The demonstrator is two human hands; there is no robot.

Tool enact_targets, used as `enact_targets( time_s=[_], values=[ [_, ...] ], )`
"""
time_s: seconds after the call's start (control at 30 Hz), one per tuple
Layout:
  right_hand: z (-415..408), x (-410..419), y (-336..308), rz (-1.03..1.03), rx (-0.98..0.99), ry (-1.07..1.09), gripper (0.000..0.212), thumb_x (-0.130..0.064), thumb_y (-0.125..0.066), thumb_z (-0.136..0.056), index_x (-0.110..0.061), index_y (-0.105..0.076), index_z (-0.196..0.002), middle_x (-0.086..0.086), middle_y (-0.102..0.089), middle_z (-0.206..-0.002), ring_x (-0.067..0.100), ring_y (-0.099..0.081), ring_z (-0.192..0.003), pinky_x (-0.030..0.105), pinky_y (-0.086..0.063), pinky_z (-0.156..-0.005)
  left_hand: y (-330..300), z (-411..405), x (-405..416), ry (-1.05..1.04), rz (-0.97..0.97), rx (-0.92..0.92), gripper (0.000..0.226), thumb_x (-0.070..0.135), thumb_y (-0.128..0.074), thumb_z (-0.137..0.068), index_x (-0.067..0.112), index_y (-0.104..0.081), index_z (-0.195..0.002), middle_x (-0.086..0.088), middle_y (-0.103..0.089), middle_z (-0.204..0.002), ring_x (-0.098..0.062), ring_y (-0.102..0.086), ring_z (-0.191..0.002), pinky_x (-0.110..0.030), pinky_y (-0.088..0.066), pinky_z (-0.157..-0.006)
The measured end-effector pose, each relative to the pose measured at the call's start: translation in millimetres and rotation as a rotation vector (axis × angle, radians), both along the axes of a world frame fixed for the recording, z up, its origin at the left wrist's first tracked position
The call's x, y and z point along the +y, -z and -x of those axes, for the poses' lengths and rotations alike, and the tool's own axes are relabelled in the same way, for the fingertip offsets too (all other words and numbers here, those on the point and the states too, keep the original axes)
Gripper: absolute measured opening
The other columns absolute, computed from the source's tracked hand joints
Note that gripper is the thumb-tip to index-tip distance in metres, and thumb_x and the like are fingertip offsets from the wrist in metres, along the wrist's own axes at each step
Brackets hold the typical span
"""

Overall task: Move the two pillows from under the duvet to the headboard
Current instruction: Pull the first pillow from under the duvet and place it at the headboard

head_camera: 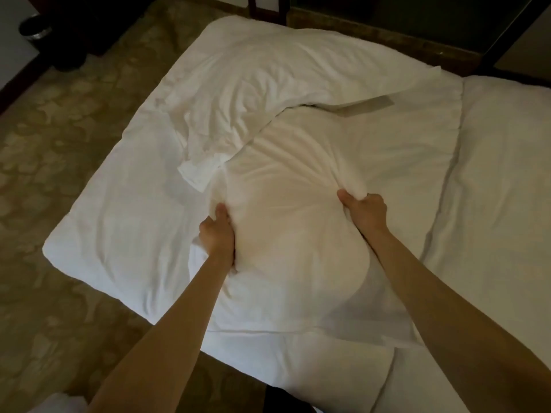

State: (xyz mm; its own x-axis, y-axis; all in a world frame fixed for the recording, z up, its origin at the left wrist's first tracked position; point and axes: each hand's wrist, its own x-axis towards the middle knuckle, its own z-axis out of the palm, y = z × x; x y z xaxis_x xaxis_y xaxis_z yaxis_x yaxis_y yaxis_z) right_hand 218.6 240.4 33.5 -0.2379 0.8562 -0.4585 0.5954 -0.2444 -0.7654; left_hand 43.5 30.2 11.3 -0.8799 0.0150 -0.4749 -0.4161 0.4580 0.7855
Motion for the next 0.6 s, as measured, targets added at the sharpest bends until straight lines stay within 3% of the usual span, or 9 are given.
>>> enact_targets(
  time_s=[0.13,0.27,0.4,0.5,0.6],
  values=[
    [-47.1,12.2,-17.6,-0.085,0.011,-0.035,0.044,-0.039,-0.073,-0.076,0.004,-0.067,-0.085,0.011,-0.062,-0.079,0.024,-0.059,-0.076,0.028,-0.042,-0.065,-15.7,-61.4,6.2,-0.059,-0.035,0.052,0.038,0.050,-0.048,-0.089,0.021,-0.057,-0.066,0.000,-0.064,-0.072,-0.024,-0.062,-0.077,-0.041,-0.054,-0.086],
    [-100.5,18.0,-37.1,-0.113,0.054,-0.062,0.042,-0.036,-0.074,-0.077,0.006,-0.067,-0.083,0.012,-0.064,-0.078,0.023,-0.059,-0.073,0.027,-0.041,-0.062,-32.6,-120.0,8.9,-0.098,-0.053,0.067,0.052,0.050,-0.045,-0.089,0.004,-0.067,-0.098,-0.013,-0.071,-0.098,-0.032,-0.064,-0.097,-0.045,-0.050,-0.095],
    [-167.2,24.0,-57.0,-0.147,0.132,-0.043,0.036,-0.028,-0.074,-0.078,0.008,-0.069,-0.080,0.015,-0.068,-0.079,0.025,-0.062,-0.074,0.033,-0.048,-0.066,-47.1,-184.5,19.5,-0.096,-0.146,0.072,0.053,0.049,-0.047,-0.089,0.001,-0.066,-0.098,-0.015,-0.070,-0.098,-0.032,-0.064,-0.097,-0.043,-0.051,-0.094],
    [-234.5,34.5,-79.3,-0.221,0.166,0.003,0.026,-0.024,-0.075,-0.077,0.000,-0.069,-0.069,0.010,-0.066,-0.072,0.019,-0.059,-0.066,0.023,-0.044,-0.060,-61.8,-246.2,38.6,-0.068,-0.240,0.101,0.043,0.046,-0.048,-0.090,0.007,-0.064,-0.095,-0.008,-0.069,-0.097,-0.028,-0.064,-0.097,-0.039,-0.051,-0.093],
    [-313.4,47.5,-99.1,-0.317,0.175,0.084,0.025,-0.023,-0.074,-0.076,-0.008,-0.063,-0.059,0.006,-0.060,-0.061,0.012,-0.052,-0.052,0.011,-0.037,-0.041,-79.4,-312.7,64.8,0.008,-0.329,0.147,0.033,0.041,-0.048,-0.092,0.015,-0.066,-0.102,0.002,-0.067,-0.094,-0.022,-0.063,-0.097,-0.035,-0.050,-0.092]
  ],
)
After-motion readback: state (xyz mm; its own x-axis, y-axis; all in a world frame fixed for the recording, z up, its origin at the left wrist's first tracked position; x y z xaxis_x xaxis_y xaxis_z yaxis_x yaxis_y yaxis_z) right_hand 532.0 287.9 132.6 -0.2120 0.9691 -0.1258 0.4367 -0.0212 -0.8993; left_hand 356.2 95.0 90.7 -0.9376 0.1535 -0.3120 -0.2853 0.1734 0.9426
